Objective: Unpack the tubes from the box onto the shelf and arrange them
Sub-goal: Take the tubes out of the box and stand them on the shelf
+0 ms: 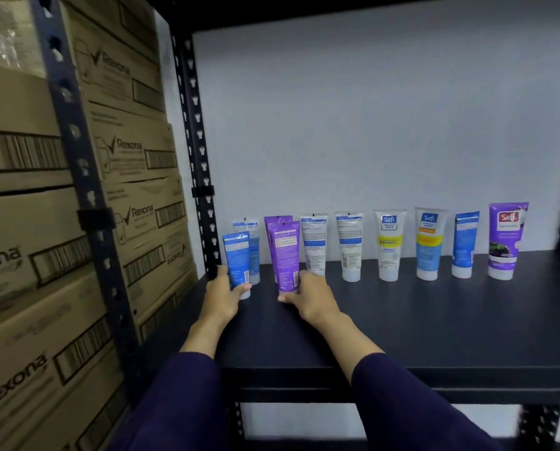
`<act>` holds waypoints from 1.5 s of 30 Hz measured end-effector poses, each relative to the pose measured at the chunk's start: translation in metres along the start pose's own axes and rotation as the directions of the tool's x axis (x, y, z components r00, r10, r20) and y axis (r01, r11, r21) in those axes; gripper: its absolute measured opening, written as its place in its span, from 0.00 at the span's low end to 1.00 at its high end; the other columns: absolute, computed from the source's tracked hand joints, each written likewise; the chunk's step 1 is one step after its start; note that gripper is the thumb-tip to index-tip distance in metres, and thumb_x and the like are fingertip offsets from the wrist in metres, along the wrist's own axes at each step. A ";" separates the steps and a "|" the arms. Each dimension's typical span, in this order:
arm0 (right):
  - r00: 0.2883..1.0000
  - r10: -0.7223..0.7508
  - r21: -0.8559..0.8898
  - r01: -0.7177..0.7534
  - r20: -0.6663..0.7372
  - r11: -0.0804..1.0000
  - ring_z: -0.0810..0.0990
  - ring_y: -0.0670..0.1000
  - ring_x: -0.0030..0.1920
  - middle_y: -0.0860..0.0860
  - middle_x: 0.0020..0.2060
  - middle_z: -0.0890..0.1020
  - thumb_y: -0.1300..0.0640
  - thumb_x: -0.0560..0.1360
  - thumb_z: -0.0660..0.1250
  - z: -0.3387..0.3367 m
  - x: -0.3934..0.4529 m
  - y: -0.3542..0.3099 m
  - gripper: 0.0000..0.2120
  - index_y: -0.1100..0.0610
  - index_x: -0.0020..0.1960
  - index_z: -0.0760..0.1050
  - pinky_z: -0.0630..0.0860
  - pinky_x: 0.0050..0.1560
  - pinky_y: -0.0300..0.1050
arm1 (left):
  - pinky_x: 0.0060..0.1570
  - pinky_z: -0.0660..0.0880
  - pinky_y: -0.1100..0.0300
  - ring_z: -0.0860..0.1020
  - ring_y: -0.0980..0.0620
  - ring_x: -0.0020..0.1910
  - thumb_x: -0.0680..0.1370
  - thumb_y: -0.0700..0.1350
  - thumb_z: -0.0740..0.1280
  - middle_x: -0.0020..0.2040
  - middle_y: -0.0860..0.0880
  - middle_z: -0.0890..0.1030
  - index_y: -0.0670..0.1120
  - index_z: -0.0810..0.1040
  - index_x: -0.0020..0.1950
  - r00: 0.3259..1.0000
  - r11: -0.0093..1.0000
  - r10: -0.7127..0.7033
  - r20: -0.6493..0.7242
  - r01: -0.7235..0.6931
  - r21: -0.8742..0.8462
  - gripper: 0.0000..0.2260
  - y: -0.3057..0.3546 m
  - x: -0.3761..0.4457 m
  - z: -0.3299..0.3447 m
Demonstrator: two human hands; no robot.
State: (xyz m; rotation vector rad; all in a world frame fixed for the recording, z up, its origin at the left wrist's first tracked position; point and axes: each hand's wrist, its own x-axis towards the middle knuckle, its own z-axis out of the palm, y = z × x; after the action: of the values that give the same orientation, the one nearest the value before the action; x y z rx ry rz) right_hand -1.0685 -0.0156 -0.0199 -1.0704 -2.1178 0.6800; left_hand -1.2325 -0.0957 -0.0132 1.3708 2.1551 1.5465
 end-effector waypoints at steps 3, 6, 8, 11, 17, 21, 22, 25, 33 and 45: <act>1.000 -0.007 0.021 0.007 0.022 1.000 0.77 0.51 0.45 0.52 0.47 0.79 0.52 0.69 0.74 -0.001 0.007 0.001 0.17 0.58 0.52 0.74 0.72 0.44 0.43 | 0.56 0.73 0.58 0.77 0.49 0.57 0.76 0.37 0.69 0.60 0.43 0.78 0.43 0.68 0.60 1.000 1.000 0.001 0.016 -0.001 -0.031 0.16 0.000 0.000 0.000; 0.999 -0.001 0.034 -0.001 0.041 0.999 0.78 0.52 0.46 0.51 0.46 0.80 0.52 0.69 0.75 -0.002 0.010 0.002 0.17 0.56 0.53 0.74 0.75 0.47 0.45 | 0.58 0.72 0.58 0.76 0.49 0.59 0.76 0.36 0.68 0.61 0.43 0.77 0.46 0.65 0.59 0.999 0.998 -0.004 0.047 0.007 -0.063 0.16 -0.001 0.001 0.000; 0.999 -0.002 0.029 0.001 0.036 1.000 0.79 0.53 0.47 0.52 0.47 0.80 0.53 0.69 0.74 -0.002 0.010 0.003 0.18 0.56 0.54 0.72 0.75 0.49 0.46 | 0.61 0.72 0.54 0.75 0.48 0.61 0.77 0.36 0.67 0.63 0.42 0.76 0.45 0.64 0.62 0.998 0.997 -0.014 0.065 0.019 -0.072 0.19 -0.001 0.002 0.000; 0.999 -0.008 0.064 0.005 0.044 0.998 0.79 0.52 0.49 0.52 0.46 0.80 0.58 0.71 0.72 -0.006 0.007 0.005 0.18 0.56 0.58 0.71 0.75 0.53 0.47 | 0.62 0.72 0.53 0.76 0.49 0.60 0.76 0.36 0.68 0.60 0.43 0.77 0.46 0.58 0.69 0.996 0.995 -0.046 0.083 0.053 -0.086 0.27 -0.001 0.000 0.000; 0.999 -0.022 0.027 0.023 -0.025 0.999 0.77 0.55 0.54 0.55 0.54 0.78 0.57 0.76 0.66 -0.019 -0.016 0.006 0.17 0.59 0.63 0.69 0.74 0.57 0.49 | 0.66 0.65 0.53 0.64 0.46 0.69 0.72 0.45 0.74 0.71 0.43 0.61 0.44 0.54 0.73 0.997 0.997 -0.055 -0.058 0.051 -0.065 0.38 0.012 -0.019 0.002; 0.993 -0.058 -0.085 0.050 -0.099 0.995 0.78 0.58 0.54 0.57 0.55 0.79 0.58 0.78 0.61 -0.035 -0.042 0.006 0.12 0.57 0.61 0.72 0.75 0.55 0.50 | 0.62 0.67 0.57 0.69 0.45 0.64 0.77 0.45 0.68 0.64 0.43 0.67 0.44 0.69 0.63 0.975 0.993 0.097 -0.201 -0.082 0.080 0.17 0.022 -0.046 0.001; 0.991 -0.076 -0.115 0.064 -0.107 0.991 0.78 0.58 0.54 0.57 0.55 0.79 0.59 0.77 0.60 -0.041 -0.050 0.006 0.12 0.57 0.60 0.72 0.76 0.54 0.51 | 0.61 0.69 0.56 0.71 0.45 0.61 0.78 0.44 0.66 0.61 0.44 0.69 0.44 0.71 0.60 0.969 0.988 0.142 -0.201 -0.126 0.093 0.12 0.026 -0.053 0.003; 0.985 -0.106 -0.174 0.081 -0.139 0.981 0.78 0.59 0.53 0.56 0.53 0.80 0.59 0.78 0.59 -0.063 -0.079 0.005 0.11 0.57 0.59 0.73 0.76 0.53 0.53 | 0.57 0.74 0.52 0.76 0.49 0.54 0.79 0.44 0.64 0.54 0.50 0.73 0.47 0.74 0.54 0.970 0.976 0.212 -0.119 -0.203 0.083 0.05 0.048 -0.078 0.013; 0.938 -0.019 -0.344 -0.109 -0.347 0.933 0.77 0.60 0.50 0.57 0.52 0.79 0.57 0.78 0.58 -0.172 -0.185 0.055 0.11 0.58 0.57 0.73 0.72 0.45 0.48 | 0.54 0.74 0.55 0.76 0.54 0.51 0.79 0.44 0.61 0.52 0.54 0.79 0.51 0.77 0.53 0.890 0.899 0.431 0.151 -0.438 0.015 0.07 0.142 -0.157 0.101; 0.675 0.408 -0.359 -0.700 -0.615 0.617 0.77 0.62 0.51 0.58 0.52 0.79 0.60 0.76 0.58 -0.306 -0.425 0.253 0.11 0.60 0.56 0.73 0.67 0.41 0.47 | 0.55 0.74 0.53 0.77 0.49 0.55 0.80 0.46 0.60 0.59 0.52 0.79 0.49 0.75 0.58 0.444 0.756 0.572 0.690 -0.611 -0.234 0.10 0.237 -0.386 0.364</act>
State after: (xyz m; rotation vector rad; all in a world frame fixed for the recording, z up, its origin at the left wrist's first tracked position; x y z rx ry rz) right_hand -0.5258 -0.1904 -0.1335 -2.0813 -1.5188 -0.0297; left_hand -0.6626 -0.1251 -0.1253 2.4161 1.2387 0.7616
